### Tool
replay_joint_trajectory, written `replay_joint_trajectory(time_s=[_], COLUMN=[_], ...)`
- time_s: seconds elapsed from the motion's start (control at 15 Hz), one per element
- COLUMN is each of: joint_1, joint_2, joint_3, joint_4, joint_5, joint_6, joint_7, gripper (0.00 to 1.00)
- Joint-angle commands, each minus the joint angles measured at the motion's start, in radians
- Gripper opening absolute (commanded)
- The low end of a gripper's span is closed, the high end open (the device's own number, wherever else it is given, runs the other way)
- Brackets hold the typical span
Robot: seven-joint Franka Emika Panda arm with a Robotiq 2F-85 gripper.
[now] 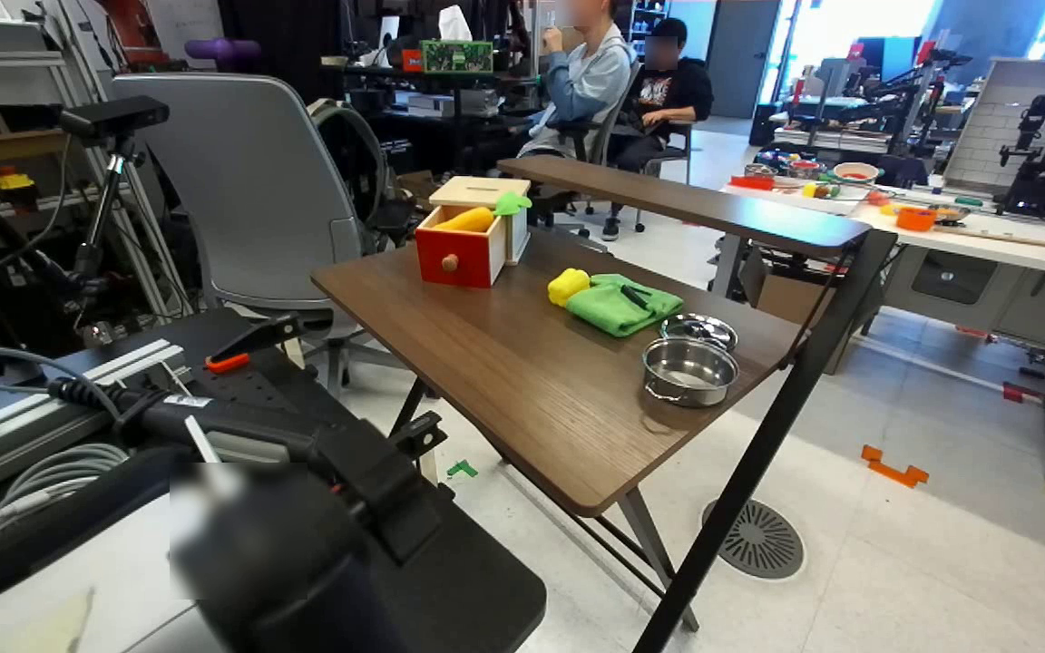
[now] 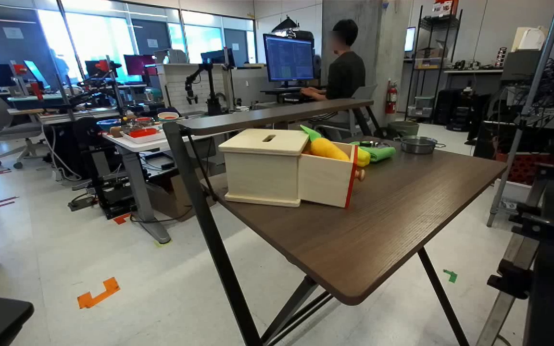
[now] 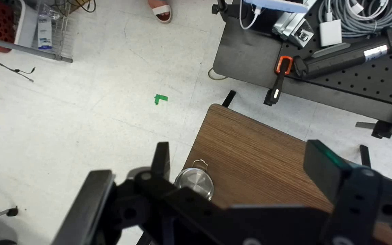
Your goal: Unfold the green cloth once
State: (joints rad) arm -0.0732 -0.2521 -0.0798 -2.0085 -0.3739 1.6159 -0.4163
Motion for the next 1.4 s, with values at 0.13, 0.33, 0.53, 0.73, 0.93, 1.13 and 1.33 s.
replay_joint_trajectory(time_s=[0.13,0.33,0.53,0.73,0.93,1.13,1.33], joint_1=[0.007,0.004,-0.002,-0.012,-0.027,-0.030,-0.025], joint_2=[0.076,0.164,0.282,0.411,0.508,0.597,0.658], joint_3=[-0.028,-0.045,-0.046,-0.017,0.020,0.043,0.048], joint_4=[-0.014,-0.011,0.012,0.053,0.092,0.134,0.159], joint_5=[0.033,0.095,0.212,0.334,0.392,0.367,0.313], joint_6=[0.196,0.354,0.488,0.540,0.556,0.557,0.581], joint_7=[0.025,-0.040,-0.149,-0.300,-0.395,-0.424,-0.426], gripper=[1.00,1.00,1.00,1.00,1.00,1.00,1.00])
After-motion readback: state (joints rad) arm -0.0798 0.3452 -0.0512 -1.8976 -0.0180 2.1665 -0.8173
